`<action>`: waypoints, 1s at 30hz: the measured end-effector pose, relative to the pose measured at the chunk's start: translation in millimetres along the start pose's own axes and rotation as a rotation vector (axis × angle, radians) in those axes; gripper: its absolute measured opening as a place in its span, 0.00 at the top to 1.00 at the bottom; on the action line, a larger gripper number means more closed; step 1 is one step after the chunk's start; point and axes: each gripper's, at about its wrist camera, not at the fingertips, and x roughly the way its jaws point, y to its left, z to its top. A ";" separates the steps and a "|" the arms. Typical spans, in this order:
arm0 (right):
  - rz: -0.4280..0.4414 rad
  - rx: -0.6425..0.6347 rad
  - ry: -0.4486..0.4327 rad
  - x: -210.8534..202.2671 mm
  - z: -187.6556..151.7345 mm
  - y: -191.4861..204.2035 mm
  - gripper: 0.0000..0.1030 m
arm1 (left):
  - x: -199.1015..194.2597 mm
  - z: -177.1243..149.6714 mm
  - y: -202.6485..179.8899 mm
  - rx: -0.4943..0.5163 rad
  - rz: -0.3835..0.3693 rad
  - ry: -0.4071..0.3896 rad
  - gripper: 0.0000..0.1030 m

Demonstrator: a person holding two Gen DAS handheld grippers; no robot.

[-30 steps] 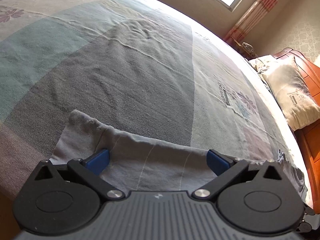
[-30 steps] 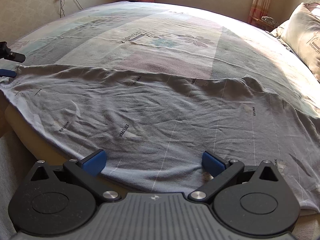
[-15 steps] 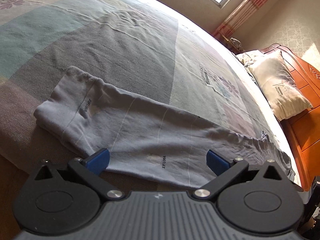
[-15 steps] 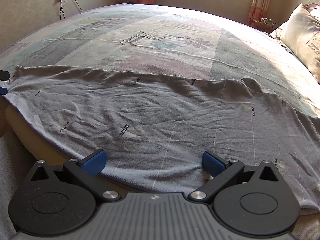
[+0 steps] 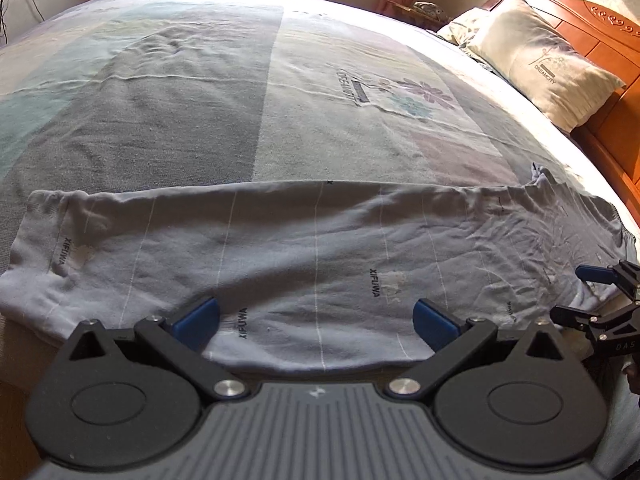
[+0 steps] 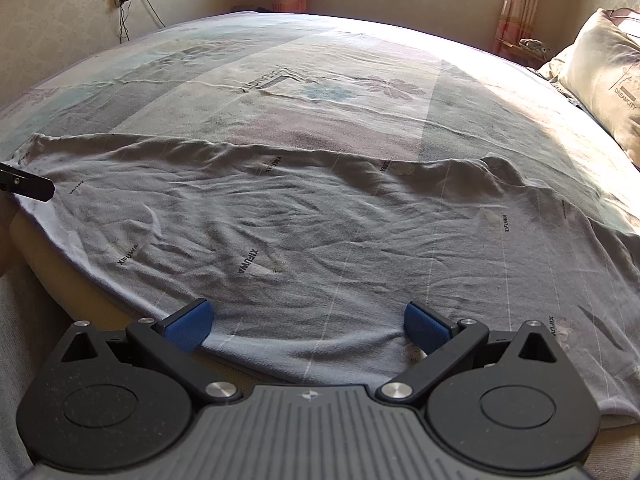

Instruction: Fold clothes

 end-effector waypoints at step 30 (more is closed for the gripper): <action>0.027 -0.004 -0.074 -7.1 22.2 -0.5 0.00 | 35.5 55.2 -90.9 0.219 -0.143 0.017 0.01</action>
